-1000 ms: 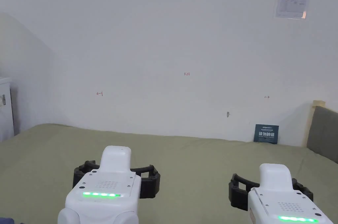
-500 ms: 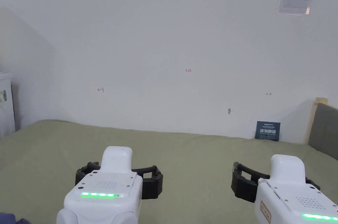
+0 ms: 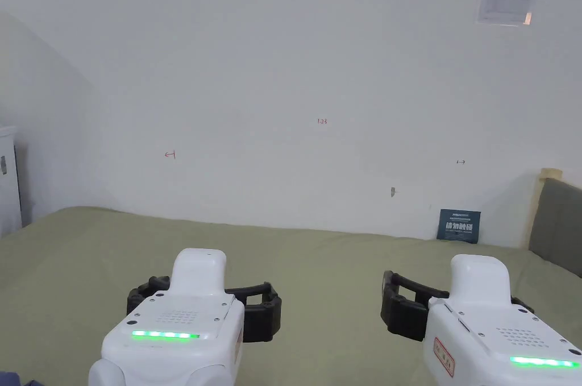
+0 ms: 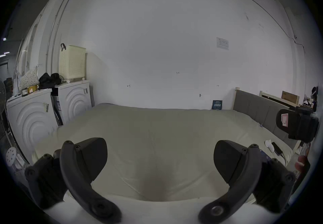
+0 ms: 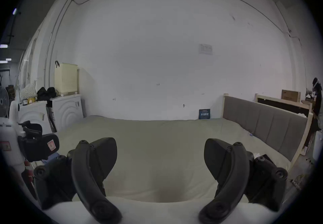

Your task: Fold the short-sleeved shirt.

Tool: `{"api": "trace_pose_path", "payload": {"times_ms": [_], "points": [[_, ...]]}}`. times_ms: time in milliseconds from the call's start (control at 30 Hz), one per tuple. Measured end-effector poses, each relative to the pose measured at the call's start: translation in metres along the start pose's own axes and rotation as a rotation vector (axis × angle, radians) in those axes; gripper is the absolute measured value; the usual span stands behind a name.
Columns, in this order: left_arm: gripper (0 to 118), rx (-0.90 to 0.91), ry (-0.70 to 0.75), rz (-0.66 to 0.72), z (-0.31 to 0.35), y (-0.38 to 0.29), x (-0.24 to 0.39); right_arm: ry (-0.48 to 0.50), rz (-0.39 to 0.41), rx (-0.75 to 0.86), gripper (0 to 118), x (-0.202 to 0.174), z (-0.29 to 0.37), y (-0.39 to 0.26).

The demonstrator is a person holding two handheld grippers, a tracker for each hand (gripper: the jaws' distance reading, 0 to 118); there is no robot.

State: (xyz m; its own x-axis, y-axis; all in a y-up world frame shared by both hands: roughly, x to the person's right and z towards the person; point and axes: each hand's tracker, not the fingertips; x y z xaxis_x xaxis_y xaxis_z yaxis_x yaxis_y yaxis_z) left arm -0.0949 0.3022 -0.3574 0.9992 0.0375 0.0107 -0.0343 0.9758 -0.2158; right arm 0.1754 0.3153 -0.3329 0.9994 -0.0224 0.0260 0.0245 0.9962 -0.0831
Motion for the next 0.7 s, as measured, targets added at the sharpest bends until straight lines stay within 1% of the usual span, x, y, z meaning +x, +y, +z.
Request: {"api": "trace_pose_path", "payload": {"times_ms": [33, 100, 133, 167, 200, 233, 300, 367, 467, 500, 533, 700], "points": [[118, 0.004, 0.000, -0.001, 0.000, 0.000, 0.000, 0.000, -0.014, -0.002, 104, 0.001, 0.000, 0.002], [118, 0.012, 0.000, -0.005, 0.001, 0.002, 0.000, 0.003, -0.102, 0.004, 104, 0.007, -0.003, 0.004], [118, 0.017, 0.000, -0.009, 0.002, 0.003, 0.001, 0.034, -0.148, -0.004, 104, 0.012, -0.008, 0.004], [118, 0.016, -0.004, -0.009, 0.002, 0.004, 0.001, 0.051, -0.179, -0.045, 105, 0.017, -0.012, 0.005], [118, 0.015, -0.007, -0.009, 0.001, 0.005, 0.001, 0.042, -0.193, -0.082, 105, 0.019, -0.016, 0.007], [118, 0.014, -0.009, -0.009, 0.000, 0.005, 0.002, 0.054, -0.197, -0.109, 105, 0.022, -0.020, 0.007], [118, 0.013, -0.008, -0.011, -0.002, 0.006, 0.002, 0.027, -0.156, -0.177, 105, 0.023, -0.025, 0.010], [118, 0.014, -0.006, -0.013, -0.004, 0.007, 0.002, 0.030, -0.113, -0.182, 105, 0.022, -0.028, 0.010], [118, 0.014, -0.007, -0.005, -0.006, 0.007, 0.001, -0.097, -0.019, -0.161, 104, 0.010, -0.026, 0.012], [118, 0.012, -0.007, -0.003, -0.007, 0.006, 0.002, -0.090, 0.002, -0.156, 104, 0.009, -0.026, 0.012], [118, 0.007, -0.010, -0.002, -0.009, 0.006, 0.002, -0.069, 0.008, -0.156, 104, 0.009, -0.026, 0.012], [118, 0.000, -0.017, 0.000, -0.013, 0.004, 0.003, -0.022, -0.015, -0.166, 104, 0.003, -0.025, 0.015]]}}
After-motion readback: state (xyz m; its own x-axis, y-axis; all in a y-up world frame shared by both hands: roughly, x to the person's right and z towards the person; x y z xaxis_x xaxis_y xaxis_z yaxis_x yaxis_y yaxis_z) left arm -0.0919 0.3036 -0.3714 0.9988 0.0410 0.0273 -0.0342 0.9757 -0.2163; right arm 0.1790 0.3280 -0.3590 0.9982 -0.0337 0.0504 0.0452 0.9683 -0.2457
